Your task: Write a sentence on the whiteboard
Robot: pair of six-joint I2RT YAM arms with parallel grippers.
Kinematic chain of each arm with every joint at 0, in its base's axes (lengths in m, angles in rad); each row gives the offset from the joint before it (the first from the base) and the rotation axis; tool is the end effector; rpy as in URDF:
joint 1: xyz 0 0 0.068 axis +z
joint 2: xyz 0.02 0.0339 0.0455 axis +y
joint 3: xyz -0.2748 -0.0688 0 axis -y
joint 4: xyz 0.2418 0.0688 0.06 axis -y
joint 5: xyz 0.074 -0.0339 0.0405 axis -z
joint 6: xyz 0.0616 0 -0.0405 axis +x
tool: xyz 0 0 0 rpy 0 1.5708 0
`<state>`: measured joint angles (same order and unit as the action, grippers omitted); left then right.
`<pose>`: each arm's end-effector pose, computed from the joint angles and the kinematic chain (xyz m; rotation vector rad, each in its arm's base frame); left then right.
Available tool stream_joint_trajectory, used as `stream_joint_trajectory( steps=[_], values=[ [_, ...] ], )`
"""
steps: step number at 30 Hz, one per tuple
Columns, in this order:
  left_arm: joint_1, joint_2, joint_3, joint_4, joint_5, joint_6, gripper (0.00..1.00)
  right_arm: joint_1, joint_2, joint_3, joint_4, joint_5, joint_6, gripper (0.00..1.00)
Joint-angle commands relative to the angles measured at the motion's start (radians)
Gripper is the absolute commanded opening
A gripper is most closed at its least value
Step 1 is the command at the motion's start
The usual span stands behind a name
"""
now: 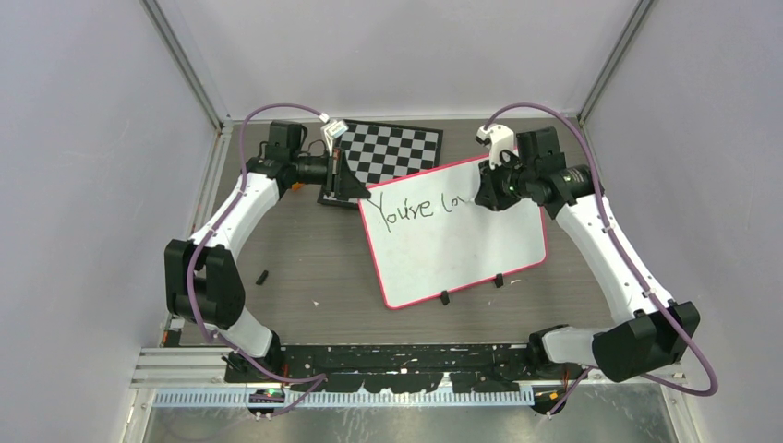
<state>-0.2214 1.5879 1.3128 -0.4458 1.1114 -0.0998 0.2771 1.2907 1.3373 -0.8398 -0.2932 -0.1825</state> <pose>0.3292 -0.1307 0.3134 0.7122 2.0475 -1.4303 0.2607 0.0926 0.3540 -0.6739 2.2565 0.3922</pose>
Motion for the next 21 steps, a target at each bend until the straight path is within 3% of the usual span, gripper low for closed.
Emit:
stream_joint_trajectory(
  steps=[1, 21],
  values=[
    [-0.041, 0.023, 0.006, -0.062, -0.025, 0.016, 0.0, -0.008, -0.043, -0.022, 0.022, 0.026, -0.018, 0.0],
    [-0.042, 0.013, 0.016, -0.1, -0.029, 0.052, 0.0, -0.025, 0.025, 0.099, 0.023, 0.023, -0.009, 0.0]
  ],
)
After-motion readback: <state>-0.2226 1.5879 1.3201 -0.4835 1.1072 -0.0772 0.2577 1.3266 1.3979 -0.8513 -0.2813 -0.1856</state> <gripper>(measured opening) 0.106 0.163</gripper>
